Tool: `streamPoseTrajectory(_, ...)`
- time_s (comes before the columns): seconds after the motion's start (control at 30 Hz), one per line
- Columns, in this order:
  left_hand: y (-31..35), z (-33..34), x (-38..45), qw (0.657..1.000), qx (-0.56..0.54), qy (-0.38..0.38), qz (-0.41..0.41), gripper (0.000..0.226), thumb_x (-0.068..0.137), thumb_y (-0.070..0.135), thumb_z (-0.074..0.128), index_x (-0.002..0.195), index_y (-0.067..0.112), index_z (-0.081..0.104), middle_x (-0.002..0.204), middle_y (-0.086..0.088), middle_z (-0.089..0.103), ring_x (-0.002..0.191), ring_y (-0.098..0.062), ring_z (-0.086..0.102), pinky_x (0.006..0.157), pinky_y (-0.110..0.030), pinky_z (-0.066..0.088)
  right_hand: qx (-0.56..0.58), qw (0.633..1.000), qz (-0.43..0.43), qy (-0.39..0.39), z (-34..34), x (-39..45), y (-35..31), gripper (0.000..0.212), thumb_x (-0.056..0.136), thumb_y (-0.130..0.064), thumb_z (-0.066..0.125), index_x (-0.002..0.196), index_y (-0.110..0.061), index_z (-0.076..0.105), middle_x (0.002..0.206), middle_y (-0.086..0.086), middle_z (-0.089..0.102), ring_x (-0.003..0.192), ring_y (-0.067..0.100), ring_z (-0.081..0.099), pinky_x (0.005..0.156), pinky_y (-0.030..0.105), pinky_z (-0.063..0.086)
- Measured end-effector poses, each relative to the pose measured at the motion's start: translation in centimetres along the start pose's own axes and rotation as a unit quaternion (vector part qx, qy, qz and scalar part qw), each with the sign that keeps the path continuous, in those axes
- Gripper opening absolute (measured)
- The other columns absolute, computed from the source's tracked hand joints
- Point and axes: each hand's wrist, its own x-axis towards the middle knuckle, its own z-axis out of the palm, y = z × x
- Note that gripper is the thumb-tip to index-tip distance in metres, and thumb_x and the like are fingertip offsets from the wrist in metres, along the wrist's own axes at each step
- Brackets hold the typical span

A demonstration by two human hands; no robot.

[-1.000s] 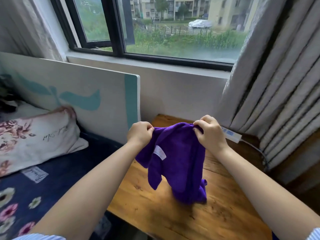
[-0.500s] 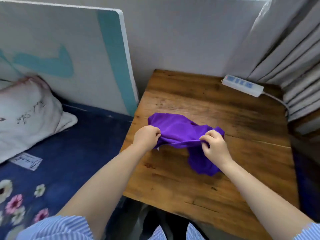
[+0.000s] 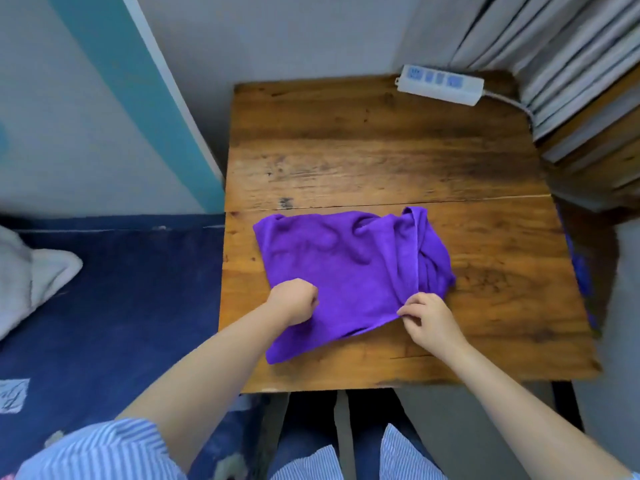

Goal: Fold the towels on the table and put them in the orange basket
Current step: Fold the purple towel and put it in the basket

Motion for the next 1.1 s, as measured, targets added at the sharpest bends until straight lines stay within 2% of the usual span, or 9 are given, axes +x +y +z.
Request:
streamPoseTrajectory(0.1,-0.6,-2.8,2.2,0.996,-0.018,0.089,0.006,0.030,0.095,0.020,0.036,0.107,0.006,0.059,0.113,-0.016,0.058,0.108,-0.033,0.054,0.080,-0.037,0.045,0.004,0.994,0.015,0.106,-0.1,0.9,-0.9,0.015,0.053,0.011,0.079,0.062,0.001,0.072,0.064,0.015,0.069,0.065,0.033,0.065,0.073,0.027,0.039)
streamPoseTrajectory(0.2,-0.5,-5.2,5.3,0.985,-0.063,0.162,-0.019,0.027,0.094,0.014,0.037,0.110,0.004,0.056,0.116,-0.016,0.054,0.112,-0.032,0.049,0.082,-0.039,0.044,0.024,0.977,0.115,0.180,-0.5,3.5,-1.5,0.016,0.069,0.002,0.073,0.085,0.004,0.072,0.085,0.022,0.069,0.086,0.039,0.061,0.082,0.032,0.039)
streamPoseTrajectory(0.4,0.1,-6.4,10.8,0.985,-0.020,0.156,-0.077,0.029,0.093,0.017,0.043,0.120,0.009,0.047,0.126,-0.011,0.052,0.120,-0.029,0.046,0.096,-0.040,0.036,-0.040,0.953,0.284,0.096,-1.1,10.1,-0.5,0.038,0.088,-0.028,0.056,0.121,-0.010,0.056,0.121,0.011,0.060,0.115,0.031,0.047,0.094,0.039,0.036)
streamPoseTrajectory(0.6,-0.7,-7.0,10.6,0.983,-0.053,0.145,-0.094,0.025,0.092,0.014,0.039,0.107,0.008,0.058,0.118,-0.013,0.060,0.111,-0.032,0.054,0.088,-0.036,0.041,-0.009,0.947,0.316,0.051,-2.8,13.7,0.4,0.024,0.091,-0.021,0.049,0.105,-0.013,0.067,0.108,0.011,0.068,0.110,0.028,0.053,0.092,0.034,0.031)
streamPoseTrajectory(0.7,-2.8,-10.9,9.5,0.938,-0.206,0.242,-0.140,0.025,0.092,0.013,0.041,0.102,0.001,0.061,0.113,-0.019,0.062,0.107,-0.034,0.055,0.084,-0.036,0.042,0.142,0.941,0.278,0.133,-5.9,16.9,-1.3,0.022,0.088,-0.016,0.053,0.102,-0.006,0.067,0.108,0.013,0.068,0.106,0.029,0.057,0.094,0.035,0.038)
streamPoseTrajectory(0.8,-4.5,-14.2,7.1,0.873,-0.297,0.366,-0.127,0.023,0.091,0.006,0.041,0.096,-0.003,0.061,0.103,-0.020,0.063,0.100,-0.033,0.054,0.078,-0.030,0.034,0.304,0.896,0.215,0.243,-10.0,19.4,-3.7,0.016,0.085,-0.010,0.057,0.095,-0.005,0.068,0.087,0.008,0.067,0.083,0.018,0.059,0.069,0.021,0.044)
streamPoseTrajectory(0.87,-5.2,-14.6,5.0,0.862,-0.292,0.400,-0.103,0.020,0.090,0.004,0.042,0.092,-0.004,0.060,0.096,-0.021,0.062,0.094,-0.033,0.054,0.069,-0.026,0.029,0.370,0.870,0.178,0.274,-11.6,19.2,-4.7,0.011,0.084,-0.007,0.057,0.088,-0.013,0.066,0.071,-0.004,0.060,0.068,0.009,0.053,0.059,0.016,0.040)
streamPoseTrajectory(0.97,-5.4,-12.5,3.1,0.927,-0.220,0.296,-0.074,0.017,0.089,0.006,0.045,0.083,-0.004,0.057,0.092,-0.023,0.062,0.091,-0.035,0.055,0.073,-0.035,0.034,0.409,0.867,0.209,0.196,-9.9,16.7,-4.1,0.017,0.083,0.000,0.055,0.070,-0.007,0.062,0.057,-0.003,0.051,0.052,0.006,0.045,0.053,0.020,0.039)
streamPoseTrajectory(1.1,-3.4,-8.5,2.1,0.998,-0.043,-0.029,-0.040,0.023,0.091,0.010,0.041,0.097,0.000,0.061,0.109,-0.019,0.063,0.103,-0.032,0.056,0.078,-0.033,0.041,0.271,0.905,0.314,-0.096,-4.9,11.7,-1.2,0.037,0.079,0.008,0.051,0.050,-0.013,0.049,0.037,0.002,0.042,0.027,0.009,0.038,0.030,0.010,0.028)
